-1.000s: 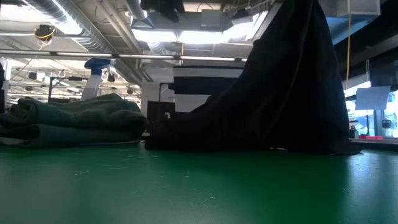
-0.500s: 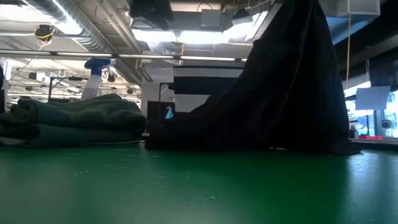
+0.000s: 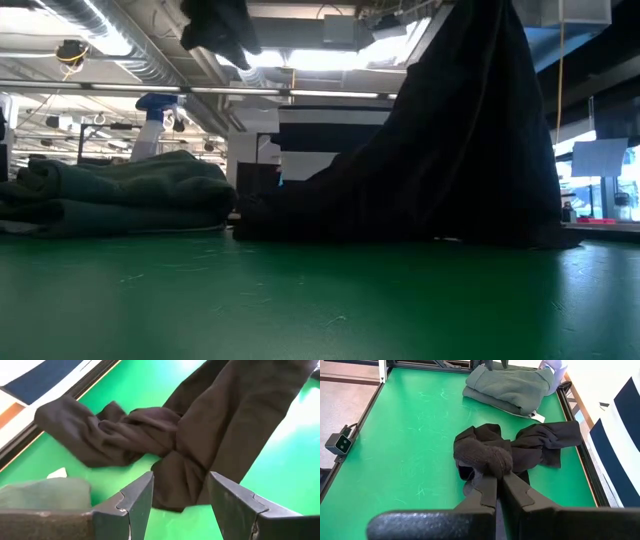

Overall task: Fold Laundry from Bin
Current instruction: Fold the black shirt

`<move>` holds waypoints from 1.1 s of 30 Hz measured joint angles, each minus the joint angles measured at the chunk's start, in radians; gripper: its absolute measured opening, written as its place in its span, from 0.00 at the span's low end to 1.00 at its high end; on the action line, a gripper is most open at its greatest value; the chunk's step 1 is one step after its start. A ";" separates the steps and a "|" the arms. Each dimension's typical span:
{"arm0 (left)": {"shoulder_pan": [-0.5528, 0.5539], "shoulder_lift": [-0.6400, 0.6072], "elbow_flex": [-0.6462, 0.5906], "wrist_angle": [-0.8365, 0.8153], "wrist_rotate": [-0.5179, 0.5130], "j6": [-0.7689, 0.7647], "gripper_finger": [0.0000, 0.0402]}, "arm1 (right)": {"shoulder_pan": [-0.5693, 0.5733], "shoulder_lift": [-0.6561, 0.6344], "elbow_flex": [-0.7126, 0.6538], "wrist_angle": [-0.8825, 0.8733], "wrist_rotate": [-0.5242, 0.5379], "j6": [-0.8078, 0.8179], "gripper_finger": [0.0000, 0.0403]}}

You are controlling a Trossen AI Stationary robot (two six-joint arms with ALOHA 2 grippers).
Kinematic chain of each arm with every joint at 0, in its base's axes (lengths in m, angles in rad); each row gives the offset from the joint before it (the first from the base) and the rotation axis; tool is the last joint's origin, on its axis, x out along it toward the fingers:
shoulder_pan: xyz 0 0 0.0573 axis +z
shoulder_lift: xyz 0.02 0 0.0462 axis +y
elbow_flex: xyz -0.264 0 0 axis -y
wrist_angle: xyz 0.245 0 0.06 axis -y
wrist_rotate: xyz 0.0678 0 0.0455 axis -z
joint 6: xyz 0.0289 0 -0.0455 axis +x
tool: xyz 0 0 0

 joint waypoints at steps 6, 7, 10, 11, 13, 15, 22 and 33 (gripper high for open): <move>0.009 0.027 0.000 0.138 0.010 0.023 0.46 | 0.000 0.000 0.000 0.000 0.000 0.000 0.01; 0.012 0.035 0.000 0.166 0.029 0.029 0.46 | 0.000 0.000 0.000 0.000 0.001 0.000 0.01; 0.025 0.078 0.000 0.228 0.102 0.045 0.46 | 0.000 0.000 0.000 0.000 0.001 0.001 0.01; 0.029 0.097 0.000 0.245 0.133 0.048 0.46 | 0.000 0.000 0.000 0.000 0.001 0.001 0.01; 0.040 0.143 0.000 0.266 0.200 0.048 0.46 | 0.000 0.000 0.000 0.000 0.001 0.001 0.01; 0.049 0.194 0.000 0.285 0.251 0.054 0.46 | 0.000 0.000 0.000 0.001 0.001 0.001 0.01; 0.069 0.362 0.000 0.341 0.296 0.125 0.46 | 0.000 0.000 0.000 0.002 0.001 0.001 0.01; 0.107 0.445 0.001 0.530 0.414 0.181 0.46 | 0.000 0.000 0.000 0.002 0.001 0.012 0.01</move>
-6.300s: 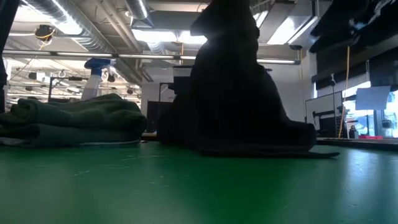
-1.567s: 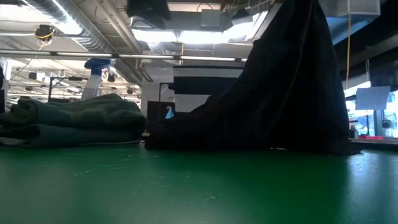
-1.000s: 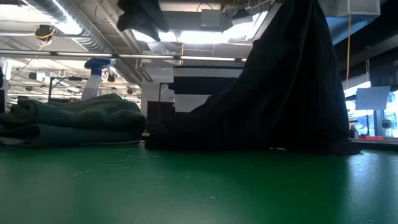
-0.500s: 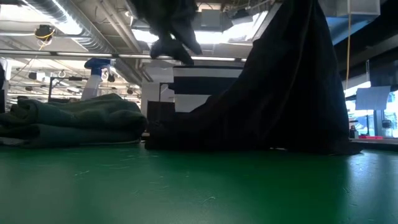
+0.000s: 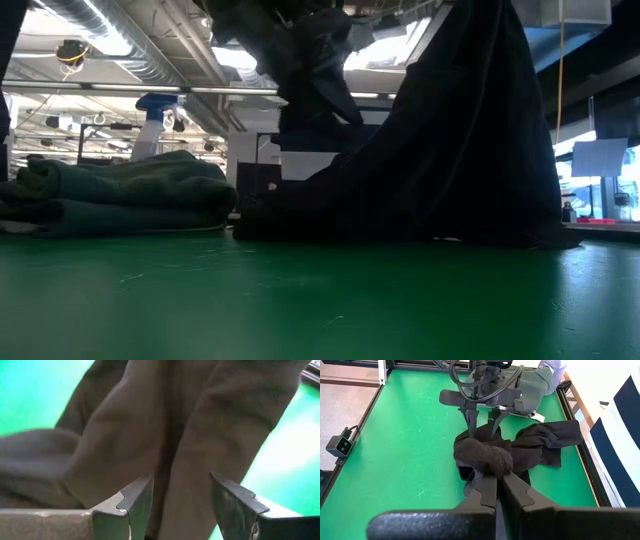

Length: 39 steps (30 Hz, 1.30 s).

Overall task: Fold Laundry from Bin
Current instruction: Fold the black shirt

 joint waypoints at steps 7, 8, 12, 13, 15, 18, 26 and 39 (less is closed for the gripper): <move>-0.003 0.079 0.000 0.041 0.099 0.059 0.46 | 0.000 0.000 0.000 0.002 0.001 0.000 0.01; -0.003 0.090 0.000 0.054 0.122 0.058 0.45 | 0.000 0.000 0.000 0.002 0.004 0.000 0.01; -0.008 0.112 0.000 0.065 0.120 0.055 0.40 | 0.000 0.000 0.000 0.002 0.035 0.006 0.01; -0.008 0.112 0.000 0.066 0.108 0.058 0.37 | 0.000 0.000 0.000 0.002 0.035 0.009 0.01; -0.004 0.112 0.000 0.076 0.097 0.059 0.31 | 0.000 0.000 0.000 0.002 0.035 0.011 0.01; 0.004 0.112 0.000 0.078 0.106 0.059 0.17 | 0.000 0.000 0.000 0.002 0.035 0.013 0.01; 0.008 0.007 0.081 -0.013 0.056 0.111 0.02 | 0.000 0.000 0.000 0.002 0.036 0.036 0.01; -0.003 -0.320 0.339 -0.283 -0.333 0.333 0.01 | 0.000 0.000 0.000 0.006 0.154 0.038 0.01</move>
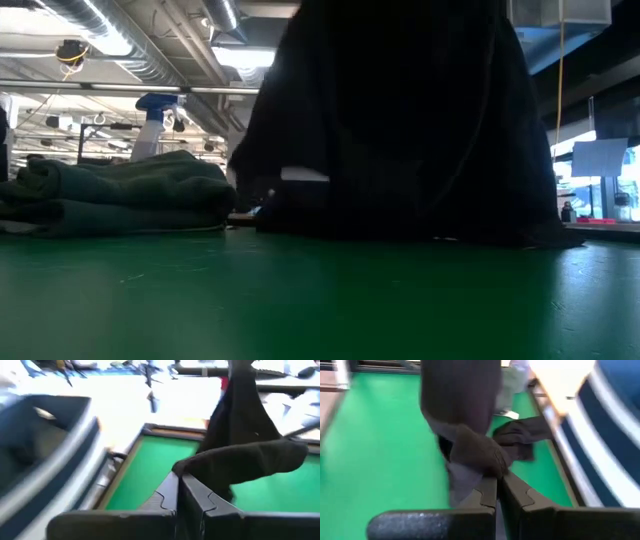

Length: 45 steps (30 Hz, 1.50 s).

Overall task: Fold Laundry from Bin
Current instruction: Fold the black shirt

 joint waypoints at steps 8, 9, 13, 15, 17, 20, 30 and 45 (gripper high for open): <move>0.001 -0.118 0.006 -0.018 -0.297 0.042 0.01 | 0.000 0.000 0.000 0.042 0.410 0.007 0.01; 0.001 -0.124 0.006 -0.018 -0.325 0.042 0.01 | 0.000 0.000 0.000 0.073 0.451 0.002 0.01; 0.001 -0.133 0.006 0.002 -0.401 0.050 0.01 | 0.000 0.000 0.022 0.211 0.558 -0.026 0.01; 0.000 -0.135 0.006 0.061 -0.402 0.084 0.01 | 0.000 0.003 0.067 0.260 0.551 -0.070 0.01; 0.000 -0.137 0.006 0.143 -0.396 0.131 0.01 | 0.000 0.018 0.125 0.301 0.538 -0.117 0.01; 0.000 -0.135 0.052 0.224 -0.341 0.203 0.01 | 0.000 0.055 0.238 0.307 0.500 -0.161 0.01; 0.000 -0.135 0.272 0.392 -0.046 0.440 0.01 | 0.000 0.188 0.629 0.326 0.150 -0.367 0.01; 0.210 -0.134 0.351 0.323 -0.085 0.583 0.01 | -0.051 0.323 0.701 0.304 0.473 -0.631 0.01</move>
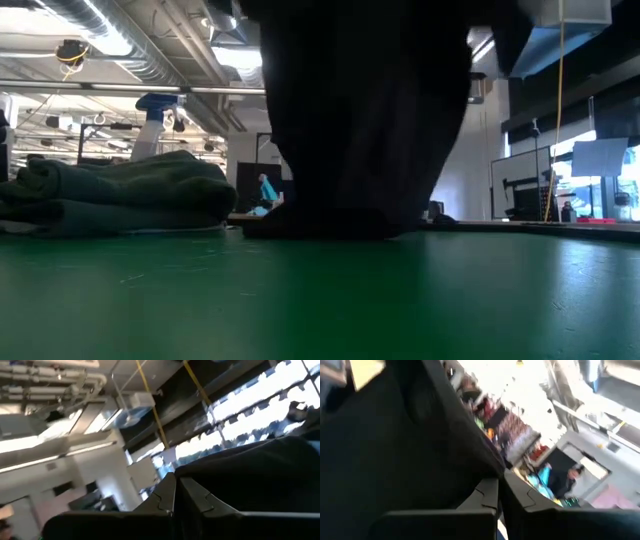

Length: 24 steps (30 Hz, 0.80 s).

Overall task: Fold Laundry from Bin
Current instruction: Fold the black shirt

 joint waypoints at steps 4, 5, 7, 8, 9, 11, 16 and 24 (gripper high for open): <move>0.060 0.007 0.001 -0.102 0.000 -0.002 0.01 | -0.102 0.050 0.000 -0.129 0.001 0.007 0.01; 0.076 0.008 0.001 -0.132 0.000 -0.002 0.01 | -0.134 0.064 0.000 -0.168 -0.007 0.024 0.01; 0.104 0.008 0.001 -0.194 0.000 -0.016 0.01 | -0.201 0.089 0.000 -0.242 -0.056 0.062 0.01; 0.118 0.007 0.001 -0.223 0.000 -0.029 0.01 | -0.234 0.101 0.000 -0.277 -0.090 0.082 0.01; 0.133 0.007 0.001 -0.253 -0.001 -0.042 0.01 | -0.266 0.114 0.000 -0.306 -0.123 0.102 0.01; 0.164 0.007 0.001 -0.314 0.000 -0.056 0.01 | -0.330 0.138 0.000 -0.343 -0.171 0.121 0.01; 0.246 0.012 0.001 -0.392 0.001 -0.072 0.01 | -0.459 0.190 -0.001 -0.314 -0.196 0.126 0.01; 0.335 0.043 0.001 -0.399 0.031 -0.102 0.01 | -0.591 0.236 -0.001 -0.196 -0.233 0.108 0.01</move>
